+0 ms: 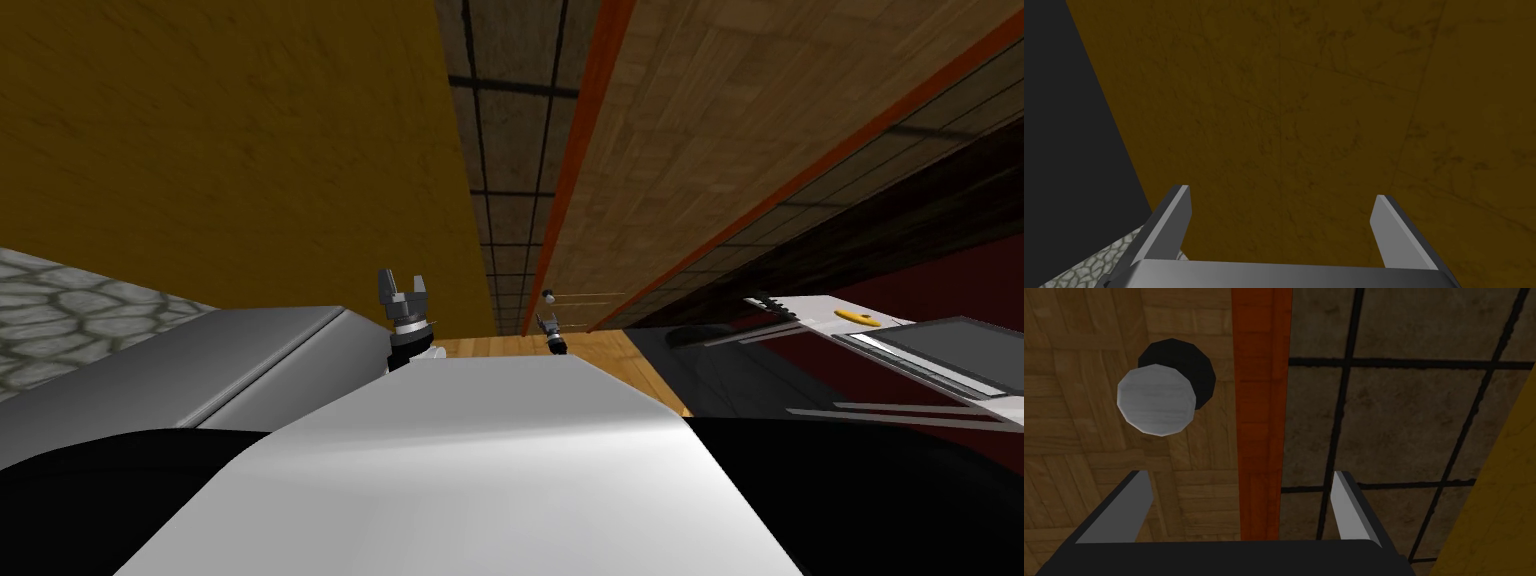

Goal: Pull the door open

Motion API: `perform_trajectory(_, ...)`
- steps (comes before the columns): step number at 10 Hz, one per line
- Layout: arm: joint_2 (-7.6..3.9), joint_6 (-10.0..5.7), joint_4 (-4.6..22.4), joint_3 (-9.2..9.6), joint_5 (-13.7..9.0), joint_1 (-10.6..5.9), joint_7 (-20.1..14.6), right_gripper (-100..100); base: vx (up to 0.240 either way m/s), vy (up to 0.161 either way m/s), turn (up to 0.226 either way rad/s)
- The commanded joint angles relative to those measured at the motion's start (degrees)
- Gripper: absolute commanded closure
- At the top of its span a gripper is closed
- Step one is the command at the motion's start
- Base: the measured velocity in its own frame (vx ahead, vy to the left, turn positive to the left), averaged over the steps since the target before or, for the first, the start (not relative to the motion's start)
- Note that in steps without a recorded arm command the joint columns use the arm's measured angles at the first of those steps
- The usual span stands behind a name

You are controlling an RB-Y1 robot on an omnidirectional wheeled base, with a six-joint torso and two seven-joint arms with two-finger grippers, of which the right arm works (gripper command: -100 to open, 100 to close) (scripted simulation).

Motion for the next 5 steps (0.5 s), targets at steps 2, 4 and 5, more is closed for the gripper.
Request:
perform_trajectory(2,-0.18,-0.25,3.01,-0.32,-2.48,-2.42,1.75,-100,0.030,-0.010,0.094)
perform_trajectory(4,-0.28,-0.15,5.12,-0.52,-4.60,-4.33,3.14,-100,0.058,-0.025,0.104)
perform_trajectory(5,-0.32,-0.10,6.13,-0.61,-5.61,-5.25,3.81,-100,0.059,-0.047,0.071)
